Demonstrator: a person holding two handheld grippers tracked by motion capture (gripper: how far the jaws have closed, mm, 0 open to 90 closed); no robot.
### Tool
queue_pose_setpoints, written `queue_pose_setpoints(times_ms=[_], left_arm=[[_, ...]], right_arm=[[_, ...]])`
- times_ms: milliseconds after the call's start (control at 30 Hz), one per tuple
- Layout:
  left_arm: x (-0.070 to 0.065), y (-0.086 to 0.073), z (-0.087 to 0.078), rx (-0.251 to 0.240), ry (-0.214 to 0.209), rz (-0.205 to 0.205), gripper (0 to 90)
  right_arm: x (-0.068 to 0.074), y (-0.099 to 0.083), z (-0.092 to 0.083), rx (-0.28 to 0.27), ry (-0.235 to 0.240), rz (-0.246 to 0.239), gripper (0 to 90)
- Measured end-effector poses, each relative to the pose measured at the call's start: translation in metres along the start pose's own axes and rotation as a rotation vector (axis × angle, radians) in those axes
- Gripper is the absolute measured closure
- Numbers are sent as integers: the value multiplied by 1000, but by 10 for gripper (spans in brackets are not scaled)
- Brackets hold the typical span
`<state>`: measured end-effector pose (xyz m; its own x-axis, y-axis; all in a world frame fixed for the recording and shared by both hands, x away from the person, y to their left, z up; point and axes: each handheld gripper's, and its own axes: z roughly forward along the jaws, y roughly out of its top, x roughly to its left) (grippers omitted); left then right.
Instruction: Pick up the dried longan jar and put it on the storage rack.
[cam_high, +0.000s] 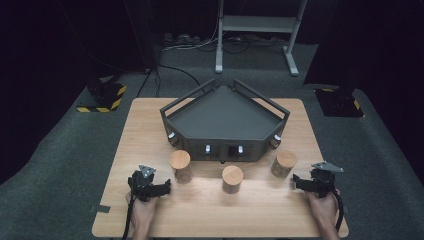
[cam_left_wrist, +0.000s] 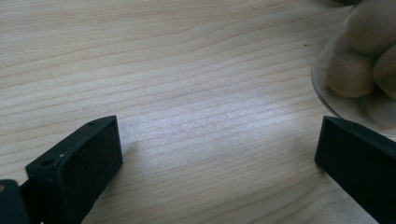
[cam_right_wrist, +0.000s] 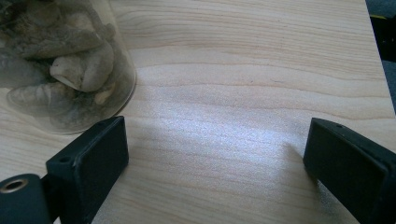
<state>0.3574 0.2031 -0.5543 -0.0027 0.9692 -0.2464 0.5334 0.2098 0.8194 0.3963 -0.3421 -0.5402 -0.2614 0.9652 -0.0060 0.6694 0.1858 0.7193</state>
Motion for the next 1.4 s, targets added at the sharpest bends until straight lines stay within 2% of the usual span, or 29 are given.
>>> queue_pose_setpoints(times_ms=[167,233,300,367,533,667,733,833,1033,1400], left_arm=[[-4,-3,-3,11,-32,16,2],[-6,-3,-5,18,-60,11,2],[-7,-3,-6,28,-69,16,2],[-9,-3,-9,35,-106,0,2],[-14,-4,-13,46,-141,7,2],[-21,-2,-17,41,-173,8,7],[-29,-1,-19,44,-204,4,7],[-35,-1,-19,51,-222,19,8],[-46,1,-19,50,-256,20,15],[-59,8,-12,-1,-273,-12,44]], right_arm=[[0,0,0,0,-1,0,62],[0,0,0,0,-1,0,61],[0,0,0,0,-1,0,62],[0,0,0,0,-1,1,62],[0,0,0,0,-2,0,62],[0,0,0,0,-2,1,62],[0,0,0,0,-2,1,62],[0,0,0,0,-2,1,62],[0,0,0,-1,-2,1,63],[0,0,0,-1,-3,0,64]])
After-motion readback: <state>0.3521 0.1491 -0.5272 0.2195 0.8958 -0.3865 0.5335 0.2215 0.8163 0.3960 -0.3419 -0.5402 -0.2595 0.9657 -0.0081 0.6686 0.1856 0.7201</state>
